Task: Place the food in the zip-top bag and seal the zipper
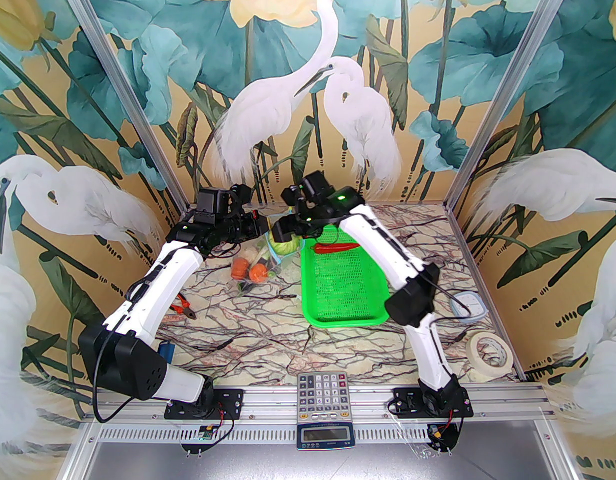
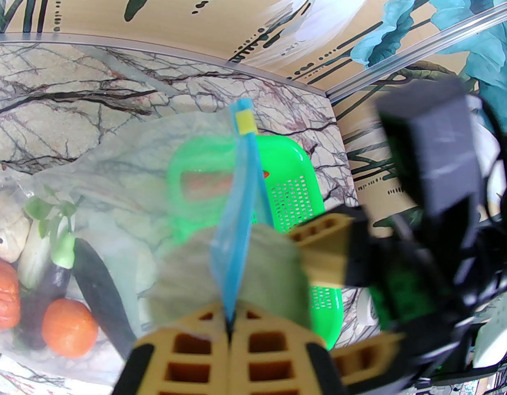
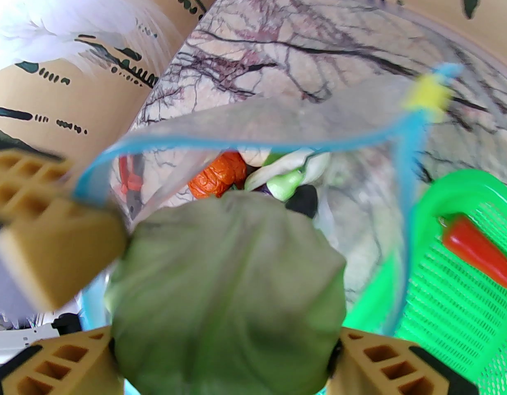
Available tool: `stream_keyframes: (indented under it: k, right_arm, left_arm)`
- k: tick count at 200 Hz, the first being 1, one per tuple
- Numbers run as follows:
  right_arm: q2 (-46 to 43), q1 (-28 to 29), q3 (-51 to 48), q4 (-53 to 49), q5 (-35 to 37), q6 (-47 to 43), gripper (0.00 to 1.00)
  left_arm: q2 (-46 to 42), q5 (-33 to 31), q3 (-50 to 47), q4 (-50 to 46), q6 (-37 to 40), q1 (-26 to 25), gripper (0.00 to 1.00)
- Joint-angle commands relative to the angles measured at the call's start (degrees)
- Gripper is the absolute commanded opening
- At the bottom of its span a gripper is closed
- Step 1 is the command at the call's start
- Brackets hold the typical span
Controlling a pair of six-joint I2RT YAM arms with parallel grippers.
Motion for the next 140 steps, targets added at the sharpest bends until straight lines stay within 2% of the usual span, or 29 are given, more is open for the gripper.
stream_keyframes:
  k: [1, 23, 47, 105, 140]
  right_arm:
    - [-7.8, -2.0, -5.1, 5.6, -1.2, 0.9, 0.87]
    - [-10.6, -3.7, -11.4, 8.9, -3.0, 1.8, 0.88]
    - [-10.4, -3.4, -12.8, 11.1, -4.8, 2.6, 0.78]
    - [-6.1, -1.2, -9.3, 13.0, -6.7, 4.7, 0.78]
    - [-1.3, 0.5, -6.2, 6.7, -3.1, 2.0, 0.78]
  left_arm:
    - [-1.1, 1.2, 0.8, 0.7, -0.3, 0.0, 0.00]
    - [-1.1, 1.2, 0.8, 1.0, -0.3, 0.0, 0.00]
    - [-0.8, 1.5, 0.8, 1.3, -0.5, 0.0, 0.00]
    - [-1.3, 1.3, 0.3, 2.1, -1.2, 0.0, 0.00]
    - [-1.7, 1.2, 0.8, 2.3, -1.3, 0.0, 0.00]
